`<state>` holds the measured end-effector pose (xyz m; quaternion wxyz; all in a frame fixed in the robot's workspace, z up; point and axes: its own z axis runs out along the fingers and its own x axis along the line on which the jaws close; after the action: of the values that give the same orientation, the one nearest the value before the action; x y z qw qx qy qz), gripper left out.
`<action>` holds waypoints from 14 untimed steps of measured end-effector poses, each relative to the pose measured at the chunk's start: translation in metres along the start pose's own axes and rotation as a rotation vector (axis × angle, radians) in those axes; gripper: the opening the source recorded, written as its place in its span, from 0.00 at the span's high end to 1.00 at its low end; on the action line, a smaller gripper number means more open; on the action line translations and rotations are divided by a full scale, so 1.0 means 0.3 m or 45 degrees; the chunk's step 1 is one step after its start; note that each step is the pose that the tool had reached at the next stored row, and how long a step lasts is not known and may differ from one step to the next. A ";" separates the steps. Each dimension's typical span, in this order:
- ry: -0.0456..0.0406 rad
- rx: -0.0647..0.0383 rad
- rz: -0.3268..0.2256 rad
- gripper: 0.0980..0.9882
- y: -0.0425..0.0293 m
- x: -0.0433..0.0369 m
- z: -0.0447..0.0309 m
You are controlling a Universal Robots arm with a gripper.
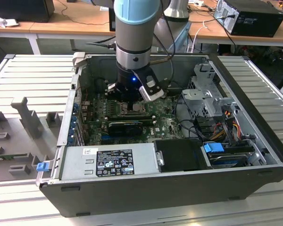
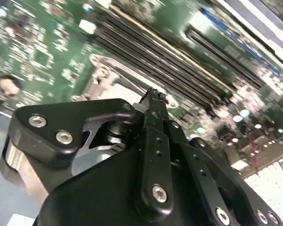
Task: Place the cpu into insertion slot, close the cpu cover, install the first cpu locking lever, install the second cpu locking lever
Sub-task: 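Install the second cpu locking lever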
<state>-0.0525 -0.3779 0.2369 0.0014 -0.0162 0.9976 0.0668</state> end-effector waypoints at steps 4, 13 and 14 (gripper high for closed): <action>0.000 0.000 0.000 0.99 -0.003 0.019 0.029; -0.002 -0.074 0.000 0.99 -0.057 0.039 0.040; -0.002 -0.078 0.000 0.99 -0.059 0.045 0.040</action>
<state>-0.0655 -0.3942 0.2227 0.0019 -0.0161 0.9951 0.0975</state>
